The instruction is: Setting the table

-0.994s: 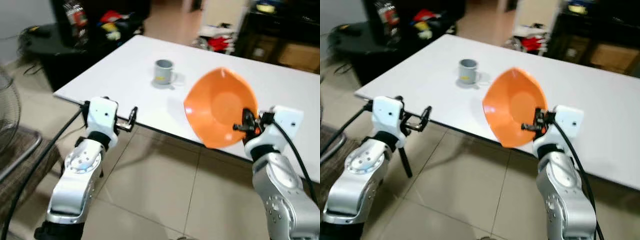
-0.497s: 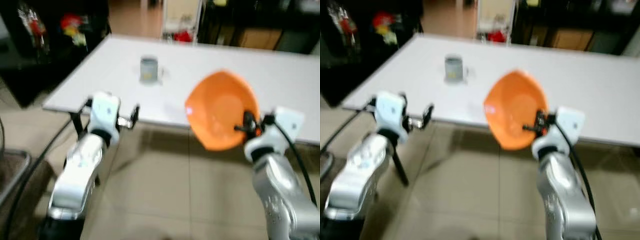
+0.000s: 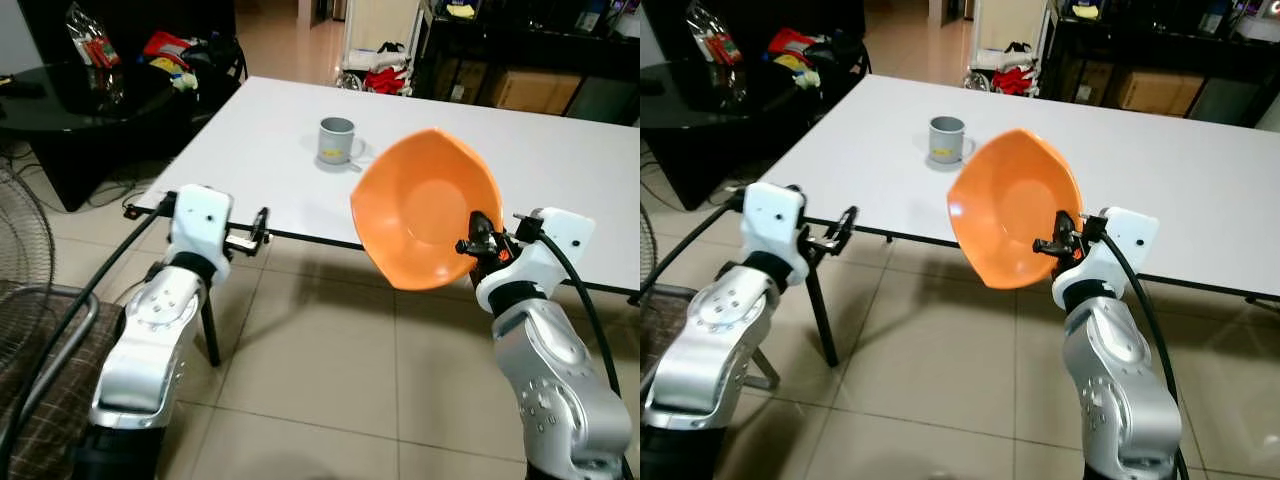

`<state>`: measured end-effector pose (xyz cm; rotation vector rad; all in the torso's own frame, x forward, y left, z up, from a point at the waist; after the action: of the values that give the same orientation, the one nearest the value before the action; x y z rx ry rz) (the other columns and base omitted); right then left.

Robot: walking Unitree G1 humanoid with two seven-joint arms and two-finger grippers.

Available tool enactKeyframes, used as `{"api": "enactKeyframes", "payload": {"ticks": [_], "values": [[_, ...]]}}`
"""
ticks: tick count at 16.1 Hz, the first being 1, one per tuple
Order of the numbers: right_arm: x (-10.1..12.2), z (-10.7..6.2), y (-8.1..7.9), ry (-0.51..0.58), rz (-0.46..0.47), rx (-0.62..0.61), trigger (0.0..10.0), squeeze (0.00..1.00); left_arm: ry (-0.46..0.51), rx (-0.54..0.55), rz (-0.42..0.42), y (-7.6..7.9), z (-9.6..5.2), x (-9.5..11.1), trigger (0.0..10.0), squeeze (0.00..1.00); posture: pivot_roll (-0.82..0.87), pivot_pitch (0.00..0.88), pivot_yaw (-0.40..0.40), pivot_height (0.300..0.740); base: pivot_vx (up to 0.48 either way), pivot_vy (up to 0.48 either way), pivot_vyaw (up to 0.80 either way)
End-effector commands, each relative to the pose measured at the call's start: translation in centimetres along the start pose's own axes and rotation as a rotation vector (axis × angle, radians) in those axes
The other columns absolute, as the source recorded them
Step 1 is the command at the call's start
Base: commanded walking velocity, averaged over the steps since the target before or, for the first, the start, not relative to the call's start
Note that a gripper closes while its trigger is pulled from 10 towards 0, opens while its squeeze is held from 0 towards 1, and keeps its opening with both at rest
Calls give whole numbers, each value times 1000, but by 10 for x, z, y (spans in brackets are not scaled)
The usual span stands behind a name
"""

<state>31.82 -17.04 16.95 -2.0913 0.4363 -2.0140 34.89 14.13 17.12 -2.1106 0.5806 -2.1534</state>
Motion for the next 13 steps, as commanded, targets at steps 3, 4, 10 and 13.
{"api": "enactKeyframes", "payload": {"ticks": [3,4,10,13], "values": [[15,2,-4,57,1,20,10000,0,12,-25,-12,5,2,3,10000,0,17,0,-36,740,197,0,0],[14,3,-5,54,2,26,10000,0,27,-21,-44,3,4,9,10000,0,14,0,-37,740,326,0,0],[12,4,-7,43,-7,41,10000,0,38,-32,-50,4,6,11,10000,0,13,0,-38,740,338,0,0],[10,5,-5,35,-20,42,10000,0,43,-29,-61,6,7,11,10000,0,12,0,-49,740,350,0,0]]}}
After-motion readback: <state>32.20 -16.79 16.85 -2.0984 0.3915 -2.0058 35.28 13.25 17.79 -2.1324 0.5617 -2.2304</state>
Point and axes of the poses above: a point about 5 cm out from each wrist's last joint towards the gripper, its own z axis pointing out of the wrist towards the gripper, its own x axis along the axis of the wrist's last joint, y = z × x, the point moved 6 cm from there along z, pointing out of the wrist towards the gripper, and after that the axes turned 5 degrees about z, right-handed, at the moved point
